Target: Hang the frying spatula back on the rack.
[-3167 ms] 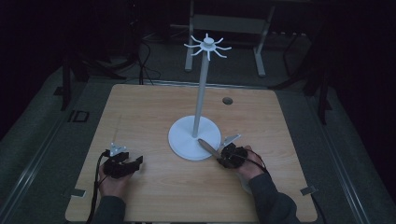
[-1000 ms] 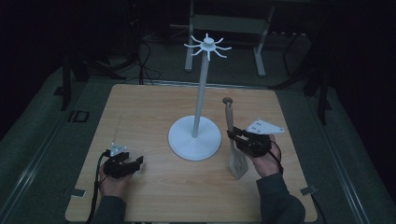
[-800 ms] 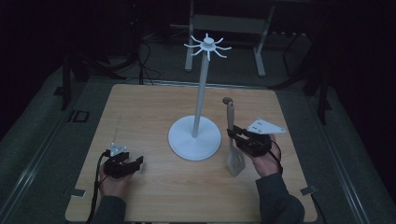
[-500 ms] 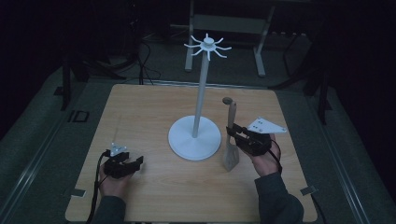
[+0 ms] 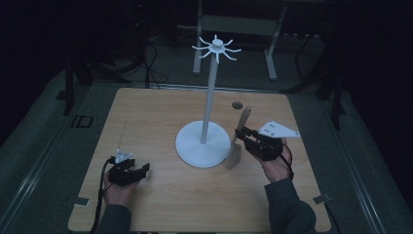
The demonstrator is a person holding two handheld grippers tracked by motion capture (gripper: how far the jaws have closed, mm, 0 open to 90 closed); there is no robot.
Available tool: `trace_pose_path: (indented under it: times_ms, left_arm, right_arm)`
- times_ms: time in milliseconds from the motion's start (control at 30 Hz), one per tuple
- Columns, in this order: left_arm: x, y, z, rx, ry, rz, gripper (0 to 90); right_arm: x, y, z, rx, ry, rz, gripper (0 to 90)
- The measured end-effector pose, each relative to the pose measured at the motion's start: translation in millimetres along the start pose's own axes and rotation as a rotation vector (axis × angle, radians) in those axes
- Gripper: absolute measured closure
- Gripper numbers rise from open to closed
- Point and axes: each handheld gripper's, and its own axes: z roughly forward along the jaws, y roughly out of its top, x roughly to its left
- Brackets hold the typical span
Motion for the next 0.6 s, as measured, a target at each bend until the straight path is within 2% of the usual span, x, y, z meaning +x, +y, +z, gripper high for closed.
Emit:
trace_pose_path:
  times_ms: [600]
  left_arm:
    - [0.7,0.3,-0.9,-0.005,-0.003,-0.003,35.5]
  right_arm:
    - [4.4,18.4,0.9,-0.051,0.008,0.005,74.7]
